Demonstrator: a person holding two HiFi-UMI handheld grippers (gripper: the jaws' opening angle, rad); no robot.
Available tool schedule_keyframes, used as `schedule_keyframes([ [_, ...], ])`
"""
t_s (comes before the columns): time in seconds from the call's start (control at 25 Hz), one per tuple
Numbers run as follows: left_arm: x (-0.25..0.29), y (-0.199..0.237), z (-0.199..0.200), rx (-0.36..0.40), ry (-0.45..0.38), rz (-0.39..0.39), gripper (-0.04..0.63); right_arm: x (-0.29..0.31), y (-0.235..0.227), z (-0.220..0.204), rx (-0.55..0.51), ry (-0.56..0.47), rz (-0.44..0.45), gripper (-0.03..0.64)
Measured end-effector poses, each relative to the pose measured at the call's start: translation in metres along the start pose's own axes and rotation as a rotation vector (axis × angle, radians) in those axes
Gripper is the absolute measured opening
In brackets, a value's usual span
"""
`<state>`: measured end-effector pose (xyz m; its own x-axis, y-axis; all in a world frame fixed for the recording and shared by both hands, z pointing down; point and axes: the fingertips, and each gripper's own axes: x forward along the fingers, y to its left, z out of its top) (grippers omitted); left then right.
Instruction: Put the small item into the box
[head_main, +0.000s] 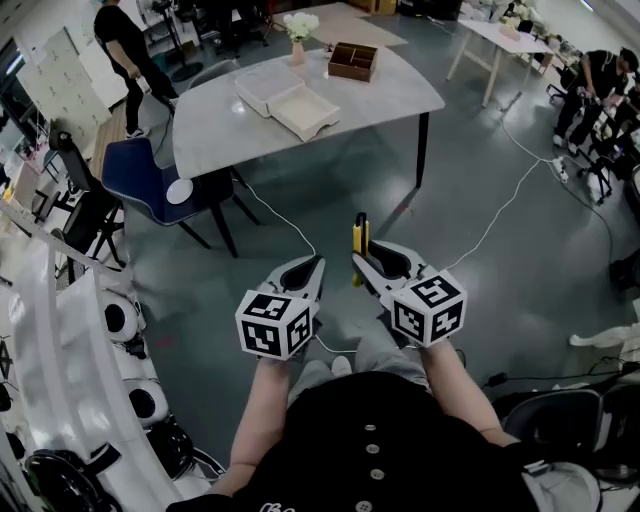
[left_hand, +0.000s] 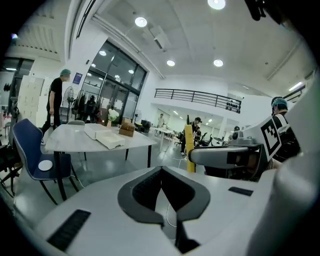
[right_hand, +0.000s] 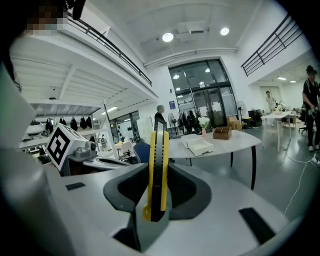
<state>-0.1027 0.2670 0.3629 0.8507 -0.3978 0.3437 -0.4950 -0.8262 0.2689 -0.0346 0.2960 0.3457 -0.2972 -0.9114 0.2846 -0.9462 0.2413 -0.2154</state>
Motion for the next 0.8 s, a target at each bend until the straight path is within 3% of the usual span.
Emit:
schedule_keyframes([
  [0.4,0.025,0.031,-0.009,-0.070,0.022,-0.007,0.018,0.042,-0.014,-0.005,-0.019,0.044,0.027,0.123],
  [0.8,0.091,0.090,0.024,-0.096,0.026,0.038,0.018,0.116,-0.072,0.025,-0.002,0.044,0.080,0.123],
])
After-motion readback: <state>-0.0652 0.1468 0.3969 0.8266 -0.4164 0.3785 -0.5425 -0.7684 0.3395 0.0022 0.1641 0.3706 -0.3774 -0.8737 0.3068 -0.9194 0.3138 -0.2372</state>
